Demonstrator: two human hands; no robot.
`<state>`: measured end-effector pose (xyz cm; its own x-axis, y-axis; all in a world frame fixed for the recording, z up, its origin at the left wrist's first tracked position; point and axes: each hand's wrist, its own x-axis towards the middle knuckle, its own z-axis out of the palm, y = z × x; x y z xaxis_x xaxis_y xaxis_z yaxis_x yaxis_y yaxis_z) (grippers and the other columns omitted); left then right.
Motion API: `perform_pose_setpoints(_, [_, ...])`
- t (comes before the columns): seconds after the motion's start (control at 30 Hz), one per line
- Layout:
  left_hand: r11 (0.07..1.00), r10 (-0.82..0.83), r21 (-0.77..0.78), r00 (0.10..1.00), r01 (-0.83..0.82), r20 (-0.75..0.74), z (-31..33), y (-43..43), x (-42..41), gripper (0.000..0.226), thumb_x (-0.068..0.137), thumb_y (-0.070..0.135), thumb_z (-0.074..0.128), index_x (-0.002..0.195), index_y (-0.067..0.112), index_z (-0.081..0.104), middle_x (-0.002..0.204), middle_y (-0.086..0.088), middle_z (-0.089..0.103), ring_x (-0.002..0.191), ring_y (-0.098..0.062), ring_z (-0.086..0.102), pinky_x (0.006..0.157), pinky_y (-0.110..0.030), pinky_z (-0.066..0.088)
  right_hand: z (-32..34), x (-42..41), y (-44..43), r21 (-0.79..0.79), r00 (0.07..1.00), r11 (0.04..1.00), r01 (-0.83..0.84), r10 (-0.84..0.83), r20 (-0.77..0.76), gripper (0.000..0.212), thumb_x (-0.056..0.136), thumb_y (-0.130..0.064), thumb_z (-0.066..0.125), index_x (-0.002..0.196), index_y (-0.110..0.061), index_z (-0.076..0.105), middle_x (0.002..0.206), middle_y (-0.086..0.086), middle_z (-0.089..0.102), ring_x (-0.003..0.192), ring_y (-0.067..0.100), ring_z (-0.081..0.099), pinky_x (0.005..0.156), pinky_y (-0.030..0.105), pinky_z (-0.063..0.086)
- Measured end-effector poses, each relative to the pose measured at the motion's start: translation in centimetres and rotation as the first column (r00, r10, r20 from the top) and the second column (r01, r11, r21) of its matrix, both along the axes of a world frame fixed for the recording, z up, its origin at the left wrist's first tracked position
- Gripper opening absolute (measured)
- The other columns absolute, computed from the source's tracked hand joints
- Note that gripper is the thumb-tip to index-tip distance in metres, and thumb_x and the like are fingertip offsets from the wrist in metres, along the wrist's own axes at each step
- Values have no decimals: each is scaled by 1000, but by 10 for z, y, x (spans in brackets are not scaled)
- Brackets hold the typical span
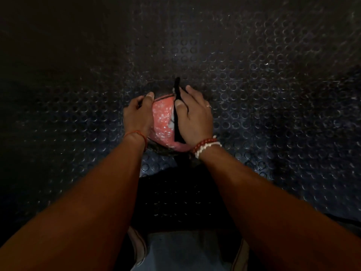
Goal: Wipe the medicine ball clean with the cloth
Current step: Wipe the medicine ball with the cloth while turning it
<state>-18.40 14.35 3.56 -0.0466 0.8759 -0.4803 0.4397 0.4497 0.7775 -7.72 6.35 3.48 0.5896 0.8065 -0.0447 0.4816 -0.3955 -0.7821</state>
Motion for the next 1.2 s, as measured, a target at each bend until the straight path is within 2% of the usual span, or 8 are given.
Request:
perform_pose_setpoints(0.13, [1000,-9,6,1000,9,-8,5,-1,3,35,93,46,58,114,19,66,113,3,61,102,-11,55,84,-20,36,-4,23,13,-107,924,983,146,-174,-340,29,96,-27,47,108,-14,71,118,9,64,110,24,58,97,29,42])
perform_pose_setpoints(0.3, [1000,-15,5,999,15,-38,9,-1,4,31,94,45,56,110,20,64,108,5,59,101,-12,54,85,-22,35,-17,17,-6,-249,581,871,424,-473,-662,33,89,-36,49,85,-13,72,96,1,70,99,22,63,94,35,50])
perform_pose_setpoints(0.47, [999,-44,6,996,45,-76,11,4,6,35,96,46,53,114,17,64,106,4,57,98,-13,52,84,-22,33,-11,-35,-31,-116,783,884,453,-457,-422,57,93,-41,36,141,-13,46,146,11,41,135,24,37,114,28,24])
perform_pose_setpoints(0.7, [998,-61,8,997,61,-47,10,2,4,24,94,45,56,102,24,62,98,6,60,95,-11,55,84,-22,38,-6,-24,-17,-19,993,995,102,-101,54,56,92,-41,31,140,-19,49,152,10,38,141,36,29,117,44,21])
perform_pose_setpoints(0.9, [998,-59,8,997,60,-59,10,2,4,26,93,48,56,103,25,62,105,5,60,101,-13,56,88,-23,38,-8,23,18,-90,961,992,87,-108,-255,35,93,-34,42,108,-20,70,121,9,61,111,24,57,94,27,41])
perform_pose_setpoints(1.03, [998,-57,0,995,57,-86,11,2,8,28,94,49,53,103,24,60,104,5,58,98,-13,53,85,-22,34,-13,28,9,-222,720,915,336,-402,-566,28,93,-31,48,86,-17,71,98,3,69,94,21,63,94,35,48])
perform_pose_setpoints(1.1, [999,-48,2,994,48,-95,12,3,9,34,95,49,53,108,19,64,104,4,60,95,-12,53,82,-19,32,-18,18,-3,-273,576,848,455,-514,-636,29,95,-30,48,97,-13,71,102,1,68,100,20,62,99,36,45])
perform_pose_setpoints(1.2, [999,-37,-8,995,36,-87,13,4,11,32,96,46,52,104,17,63,87,8,58,83,-8,52,68,-15,34,-18,-15,-20,-256,617,813,524,-569,-543,50,96,-39,36,128,-7,58,133,15,54,124,27,48,110,35,33])
